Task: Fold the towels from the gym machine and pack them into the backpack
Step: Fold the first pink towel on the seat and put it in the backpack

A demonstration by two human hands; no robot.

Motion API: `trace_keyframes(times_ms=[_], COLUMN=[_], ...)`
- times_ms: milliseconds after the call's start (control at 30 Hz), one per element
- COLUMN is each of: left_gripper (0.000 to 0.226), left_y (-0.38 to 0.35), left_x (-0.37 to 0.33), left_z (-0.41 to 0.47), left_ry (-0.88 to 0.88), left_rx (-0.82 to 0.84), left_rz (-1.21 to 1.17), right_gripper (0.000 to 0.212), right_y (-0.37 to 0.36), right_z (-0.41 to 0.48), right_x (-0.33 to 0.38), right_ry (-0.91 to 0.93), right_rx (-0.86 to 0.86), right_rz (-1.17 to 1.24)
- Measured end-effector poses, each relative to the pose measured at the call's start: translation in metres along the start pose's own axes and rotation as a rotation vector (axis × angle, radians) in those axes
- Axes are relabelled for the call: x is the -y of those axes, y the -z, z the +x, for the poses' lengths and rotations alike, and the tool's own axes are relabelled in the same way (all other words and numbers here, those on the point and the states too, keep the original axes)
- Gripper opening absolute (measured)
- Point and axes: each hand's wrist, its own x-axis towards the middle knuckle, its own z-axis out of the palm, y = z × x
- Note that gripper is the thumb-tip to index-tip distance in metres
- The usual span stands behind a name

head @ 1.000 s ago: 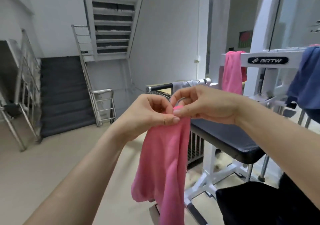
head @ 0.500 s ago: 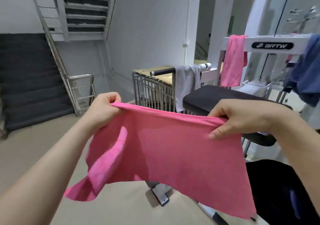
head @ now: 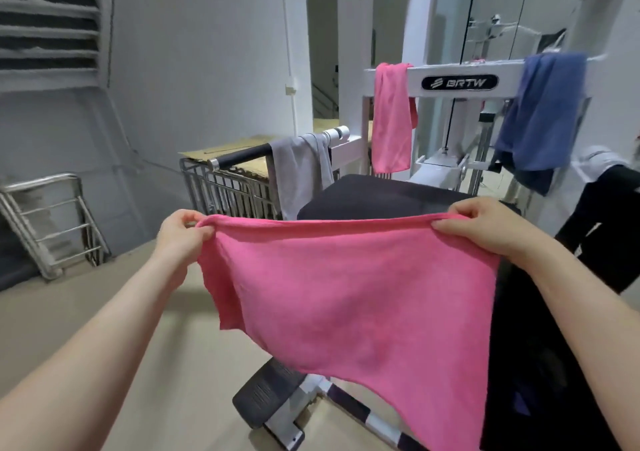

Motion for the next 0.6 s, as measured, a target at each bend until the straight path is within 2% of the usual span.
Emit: trace_keyframes(times_ms=[100, 200, 333, 400, 500, 600], left_gripper=[0.006, 0.022, 0.033, 0.046, 0.046, 0.042], left_y=[-0.050, -0.099, -0.153, -0.174, -0.202, -0.230], left_x=[-0.005, -0.017, -0.027, -0.030, -0.029, -0.026], left_z=[0.040, 0.070, 0.106, 0.122, 0.150, 0.179], left_ry=[-0.046, -0.154, -0.294, -0.371, -0.463, -0.464], left_rx=[-0.106, -0.177, -0.132, -0.069, -0.028, -0.006], left_rz=[0.061, 0.146, 0.248, 0.288, 0.357, 0.345], right_gripper=[0.040, 0.037, 0.025, 0.027, 0.031, 0.033], right_y=[0.018, 0.031, 0.039, 0.042, 0.047, 0.045], right_z=[0.041, 0.080, 0.130, 0.151, 0.172, 0.190], right_x=[-0.027, -0.050, -0.078, -0.091, -0.100, -0.101], right_ry=[-0.030, -0.100, -0.056, -0.066, -0.166, -0.299], right_rx=[-0.001, 0.062, 0.030, 0.007, -0.055, -0.066], right_rz=[-0.153, -0.200, -0.518, -0.665, -0.857, -0.924])
